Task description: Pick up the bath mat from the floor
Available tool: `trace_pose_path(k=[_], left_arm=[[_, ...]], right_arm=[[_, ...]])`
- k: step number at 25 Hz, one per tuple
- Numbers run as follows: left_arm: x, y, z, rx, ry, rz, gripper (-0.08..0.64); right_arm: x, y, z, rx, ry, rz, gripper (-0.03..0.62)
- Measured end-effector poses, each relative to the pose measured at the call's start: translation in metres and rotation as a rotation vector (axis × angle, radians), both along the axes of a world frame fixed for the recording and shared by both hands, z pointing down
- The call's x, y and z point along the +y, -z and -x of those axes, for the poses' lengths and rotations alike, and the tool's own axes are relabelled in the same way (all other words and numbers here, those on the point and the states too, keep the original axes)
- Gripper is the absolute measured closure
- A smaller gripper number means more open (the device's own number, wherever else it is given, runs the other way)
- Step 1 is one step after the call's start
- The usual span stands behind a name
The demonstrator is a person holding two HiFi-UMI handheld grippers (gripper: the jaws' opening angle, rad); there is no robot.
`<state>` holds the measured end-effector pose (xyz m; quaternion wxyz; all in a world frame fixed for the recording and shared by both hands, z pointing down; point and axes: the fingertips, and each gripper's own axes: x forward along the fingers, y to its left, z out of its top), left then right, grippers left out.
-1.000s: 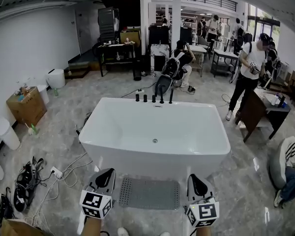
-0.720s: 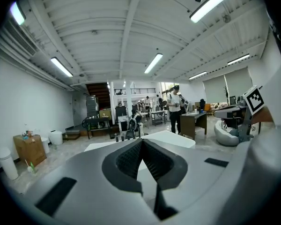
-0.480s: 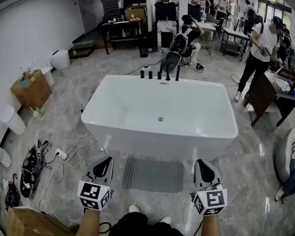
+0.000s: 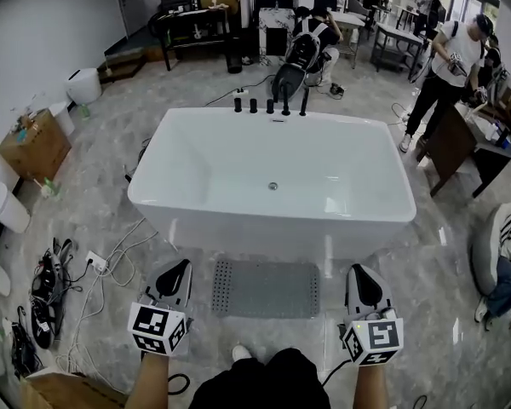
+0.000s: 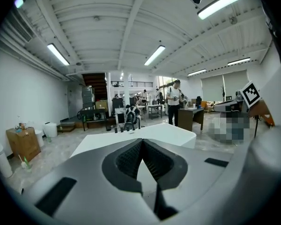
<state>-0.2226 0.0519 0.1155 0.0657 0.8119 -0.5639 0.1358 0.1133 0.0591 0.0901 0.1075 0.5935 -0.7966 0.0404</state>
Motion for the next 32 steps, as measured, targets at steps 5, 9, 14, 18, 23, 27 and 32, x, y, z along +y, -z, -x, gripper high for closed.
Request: trace_pose_path(k=[5, 9, 14, 18, 23, 27, 32], left_arm=[[-0.019, -0.041, 0.006, -0.012, 0.014, 0.064, 0.552], [-0.04, -0.093, -0.001, -0.018, 0.013, 0.12, 0.552], [-0.064, -0.189, -0.01, 0.002, 0.033, 0.226, 0.551], [-0.073, -0.279, -0.026, -0.015, 0.015, 0.31, 0.551], [-0.085, -0.384, -0.032, -0.013, 0.011, 0.397, 0.549], [-0.095, -0.473, -0.025, -0.016, 0.018, 0.483, 0.417], [-0.107, -0.585, -0.014, -0.044, 0.056, 0.547, 0.408]], right_arm=[[-0.014, -0.039, -0.013, 0.014, -0.013, 0.067, 0.569], [-0.036, -0.089, -0.029, 0.027, -0.022, 0.122, 0.569], [-0.074, -0.171, -0.045, 0.035, -0.01, 0.198, 0.569], [-0.096, -0.244, -0.053, 0.022, -0.006, 0.245, 0.568], [-0.111, -0.342, -0.06, 0.025, -0.011, 0.306, 0.568], [-0.113, -0.43, -0.07, 0.019, -0.011, 0.376, 0.519], [-0.115, -0.558, -0.082, 0.016, -0.01, 0.482, 0.434]])
